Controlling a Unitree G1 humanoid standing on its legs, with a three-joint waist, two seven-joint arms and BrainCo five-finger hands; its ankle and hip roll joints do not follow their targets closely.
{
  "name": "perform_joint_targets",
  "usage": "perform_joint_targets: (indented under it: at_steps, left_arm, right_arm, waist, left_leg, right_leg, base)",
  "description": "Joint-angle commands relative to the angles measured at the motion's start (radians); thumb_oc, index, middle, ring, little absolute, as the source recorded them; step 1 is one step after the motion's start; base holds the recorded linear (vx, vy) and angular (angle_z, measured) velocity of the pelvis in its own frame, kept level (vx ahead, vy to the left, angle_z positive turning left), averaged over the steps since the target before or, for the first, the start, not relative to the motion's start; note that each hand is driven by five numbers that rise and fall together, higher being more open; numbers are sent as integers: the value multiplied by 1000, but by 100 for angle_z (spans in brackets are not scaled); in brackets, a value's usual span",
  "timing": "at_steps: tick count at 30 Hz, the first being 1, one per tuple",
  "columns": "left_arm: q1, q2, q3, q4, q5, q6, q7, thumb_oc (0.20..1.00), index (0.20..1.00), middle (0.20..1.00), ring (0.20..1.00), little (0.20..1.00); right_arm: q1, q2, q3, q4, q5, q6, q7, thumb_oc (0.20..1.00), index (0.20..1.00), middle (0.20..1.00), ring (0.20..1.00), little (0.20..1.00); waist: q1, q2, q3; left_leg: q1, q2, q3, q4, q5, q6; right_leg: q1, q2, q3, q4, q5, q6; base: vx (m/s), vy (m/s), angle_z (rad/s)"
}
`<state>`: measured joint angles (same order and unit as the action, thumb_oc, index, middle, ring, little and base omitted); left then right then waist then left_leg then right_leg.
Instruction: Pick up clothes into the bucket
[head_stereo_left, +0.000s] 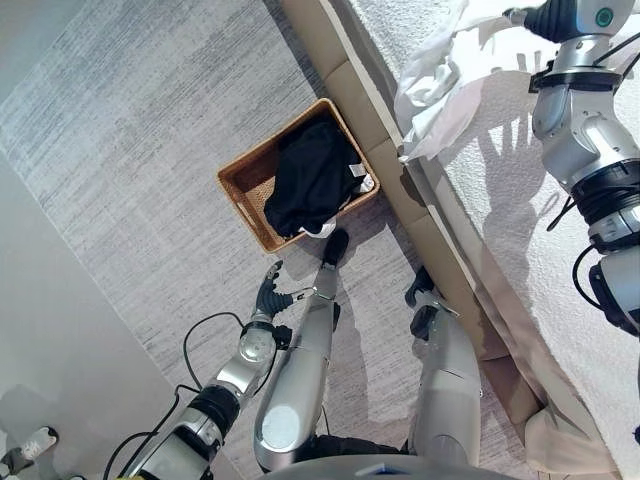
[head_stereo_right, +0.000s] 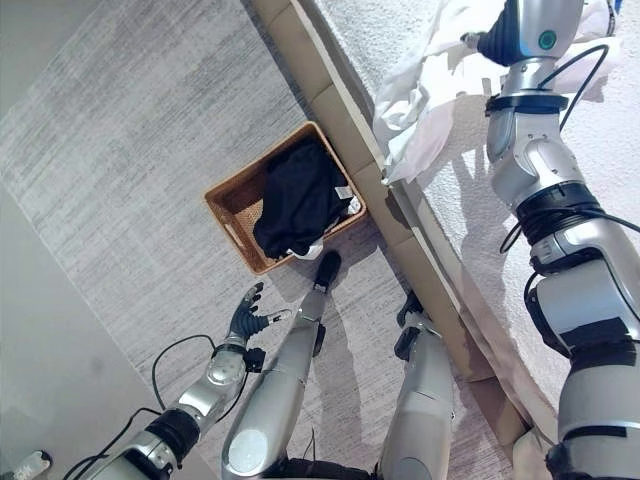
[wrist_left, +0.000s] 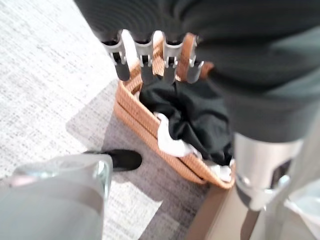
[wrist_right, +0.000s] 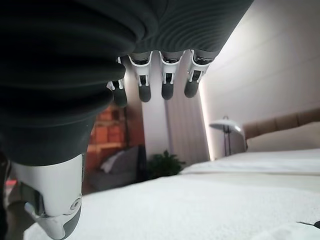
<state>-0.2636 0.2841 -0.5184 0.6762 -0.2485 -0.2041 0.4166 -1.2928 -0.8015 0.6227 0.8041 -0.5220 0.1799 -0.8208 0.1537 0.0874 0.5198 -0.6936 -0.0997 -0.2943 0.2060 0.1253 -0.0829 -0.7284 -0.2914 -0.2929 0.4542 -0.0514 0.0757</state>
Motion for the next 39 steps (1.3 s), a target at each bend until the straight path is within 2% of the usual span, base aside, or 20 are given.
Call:
perform_joint_targets:
  at_steps: [1,8,9,10,11,12,13,18,19,26,31,35,38,39]
  left_arm:
    - [17,5,5,-1,51,-31,24,1000,1000,1000,1000,1000]
    - [22,17,0,-2,32,-37,14,1000,1000,1000,1000,1000]
    - [28,19,-8,3,31,-36,10,1000,1000,1000,1000,1000]
    - [21,20,-8,4,28,-37,9,1000,1000,1000,1000,1000]
    - [28,23,-9,9,23,-37,6,1000,1000,1000,1000,1000]
    - [26,25,-12,9,17,-37,2,1000,1000,1000,1000,1000]
    - [27,24,-15,6,2,-35,3,1000,1000,1000,1000,1000]
    - [19,18,-24,10,-24,-33,-7,1000,1000,1000,1000,1000]
    - [19,21,-28,2,-31,-37,-13,1000,1000,1000,1000,1000]
    - [23,30,-26,-19,-53,-39,-22,1000,1000,1000,1000,1000]
    - [33,31,-21,-25,-66,-38,-32,1000,1000,1000,1000,1000]
    - [43,36,-10,-48,-84,-36,-45,1000,1000,1000,1000,1000]
    - [51,39,4,-70,-100,-32,-53,1000,1000,1000,1000,1000]
    - [53,39,12,-75,-107,-32,-52,1000,1000,1000,1000,1000]
  right_arm:
    - [-47,-88,26,40,-19,17,-23,1000,1000,1000,1000,1000]
    - [-143,-72,183,179,1,-34,72,1000,1000,1000,1000,1000]
    - [-156,-64,216,204,-3,-39,93,1000,1000,1000,1000,1000]
    - [-179,-54,234,230,3,-45,98,1000,1000,1000,1000,1000]
    - [-196,-40,276,249,1,-58,138,1000,1000,1000,1000,1000]
    - [-209,-27,285,270,19,-69,160,1000,1000,1000,1000,1000]
    - [-229,7,270,317,98,-91,191,1000,1000,1000,1000,1000]
    - [-251,50,239,405,227,-131,236,1000,1000,1000,1000,1000]
    - [-260,47,227,434,283,-145,261,1000,1000,1000,1000,1000]
    - [-272,29,194,457,394,-172,280,1000,1000,1000,1000,1000]
    - [-277,22,194,485,473,-187,367,1000,1000,1000,1000,1000]
    - [-287,17,220,514,501,-186,443,1000,1000,1000,1000,1000]
    - [-296,13,265,521,486,-182,491,1000,1000,1000,1000,1000]
    - [-296,9,284,510,475,-185,498,555,555,555,555,555]
  waist:
    - [5,-5,0]
    - [17,-15,0]
    - [18,-23,0]
    - [22,-17,0]
    - [22,-26,0]
    - [25,-27,0]
    - [30,-26,0]
    - [40,-24,0]
    - [49,-19,0]
    - [72,-10,0]
    - [80,-10,0]
    - [81,-19,0]
    - [77,-31,0]
    - [74,-37,0]
  left_leg:
    - [2,-28,30,34,-53,16]
    - [-5,-26,31,35,-51,14]
    - [15,-26,34,39,-81,12]
    - [-7,-27,30,36,-52,13]
    - [11,-27,34,42,-82,11]
    - [8,-27,33,43,-81,10]
    - [2,-27,29,44,-79,10]
    - [-5,-30,24,45,-78,10]
    - [-15,-34,20,53,-80,10]
    - [-63,-41,18,82,-87,17]
    - [-104,-46,19,120,-101,22]
    - [-155,-54,29,201,-137,33]
    - [-216,-60,42,307,-181,42]
    - [-232,-60,48,335,-193,45]
  right_leg:
    - [91,2,33,30,-64,48]
    - [90,0,29,25,-56,48]
    - [106,0,38,34,-86,54]
    - [87,0,28,25,-55,48]
    - [102,0,38,35,-87,54]
    - [100,-1,37,36,-86,53]
    - [99,-2,34,35,-85,53]
    - [93,-3,33,42,-88,50]
    - [88,-5,29,47,-91,50]
    - [48,-8,28,69,-100,51]
    - [7,-11,35,114,-119,46]
    - [-37,-15,54,170,-138,37]
    - [-92,-13,83,237,-158,26]
    - [-108,-13,91,256,-163,23]
  base:
    - [7,25,5]
    - [15,-4,3]
    - [0,0,0]
    - [87,-52,2]
    - [0,0,0]
    - [92,-55,3]
    - [0,0,0]
    - [9,-3,1]
    - [21,-8,3]
    - [11,-1,4]
    - [8,2,2]
    - [11,22,3]
    - [19,51,-3]
    - [13,27,-11]
